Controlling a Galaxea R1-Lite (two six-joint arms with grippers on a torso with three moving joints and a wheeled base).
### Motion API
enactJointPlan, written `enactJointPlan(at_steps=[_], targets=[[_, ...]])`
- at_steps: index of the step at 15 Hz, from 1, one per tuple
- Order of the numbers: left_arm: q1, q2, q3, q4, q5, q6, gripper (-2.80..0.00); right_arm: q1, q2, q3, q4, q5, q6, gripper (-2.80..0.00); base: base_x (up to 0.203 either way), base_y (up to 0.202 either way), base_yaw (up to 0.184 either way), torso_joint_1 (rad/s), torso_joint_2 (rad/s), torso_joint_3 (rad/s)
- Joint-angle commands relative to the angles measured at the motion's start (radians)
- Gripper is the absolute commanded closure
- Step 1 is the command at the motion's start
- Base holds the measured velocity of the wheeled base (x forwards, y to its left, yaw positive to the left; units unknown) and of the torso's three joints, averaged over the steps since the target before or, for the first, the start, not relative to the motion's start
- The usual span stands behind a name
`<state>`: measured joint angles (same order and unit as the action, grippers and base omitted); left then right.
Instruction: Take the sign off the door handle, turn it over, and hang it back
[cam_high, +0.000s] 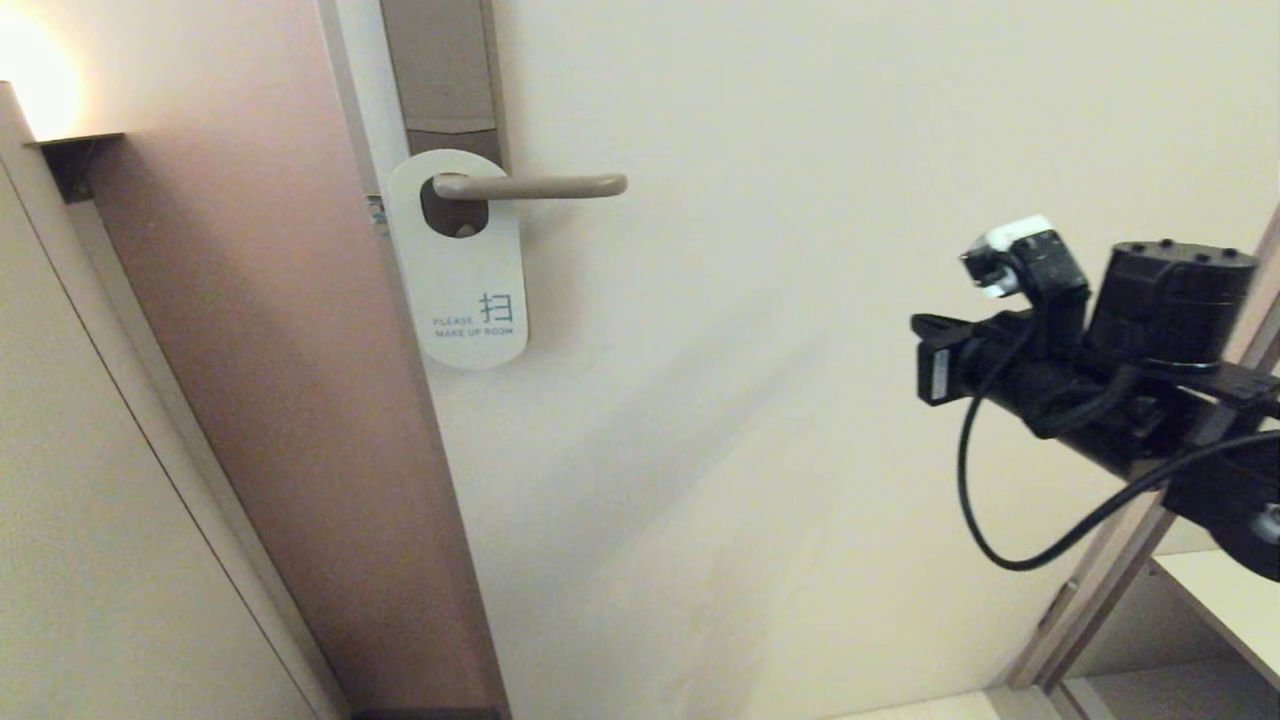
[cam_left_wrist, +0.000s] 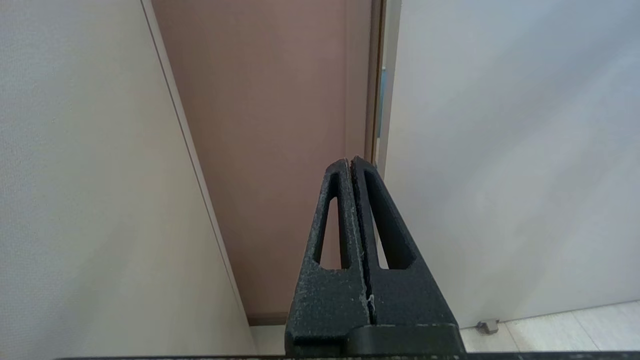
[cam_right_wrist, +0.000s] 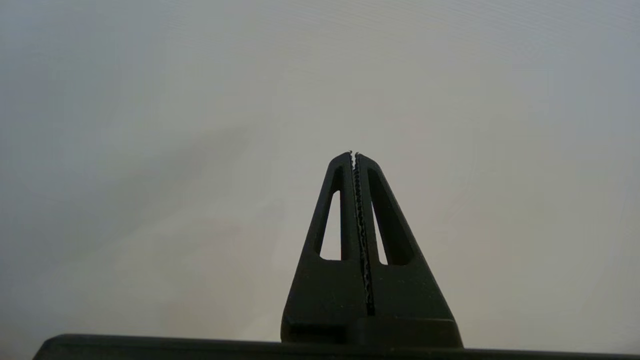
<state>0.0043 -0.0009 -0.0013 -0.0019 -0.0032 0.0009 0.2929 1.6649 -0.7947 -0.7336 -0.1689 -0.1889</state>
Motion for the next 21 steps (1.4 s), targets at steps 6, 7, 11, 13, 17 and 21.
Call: enactJointPlan(at_steps=[6, 7, 11, 13, 17, 21], targets=[[0.000, 0.001, 0.000, 0.000, 0.000, 0.001, 0.00, -0.196, -0.444, 0.327, 0.002, 0.052, 0.009, 0.00, 0.000, 0.000, 0.000, 0.000, 0.00, 0.000], [0.000, 0.001, 0.000, 0.000, 0.000, 0.000, 0.00, -0.200, -0.507, 0.378, 0.002, 0.052, 0.014, 0.00, 0.000, 0.000, 0.000, 0.000, 0.00, 0.000], [0.000, 0.001, 0.000, -0.001, 0.000, 0.001, 0.00, -0.209, -0.732, 0.567, 0.003, 0.050, 0.039, 0.00, 0.000, 0.000, 0.000, 0.000, 0.00, 0.000], [0.000, 0.001, 0.000, 0.000, 0.000, 0.001, 0.00, -0.211, -0.833, 0.679, 0.003, 0.052, 0.057, 0.00, 0.000, 0.000, 0.000, 0.000, 0.00, 0.000], [0.000, 0.001, 0.000, 0.000, 0.000, 0.001, 0.00, -0.224, -1.049, 0.785, 0.097, 0.054, 0.070, 0.00, 0.000, 0.000, 0.000, 0.000, 0.00, 0.000], [0.000, 0.001, 0.000, 0.000, 0.000, 0.001, 0.00, -0.308, -1.240, 0.794, 0.329, 0.117, 0.114, 0.00, 0.000, 0.000, 0.000, 0.000, 0.00, 0.000]])
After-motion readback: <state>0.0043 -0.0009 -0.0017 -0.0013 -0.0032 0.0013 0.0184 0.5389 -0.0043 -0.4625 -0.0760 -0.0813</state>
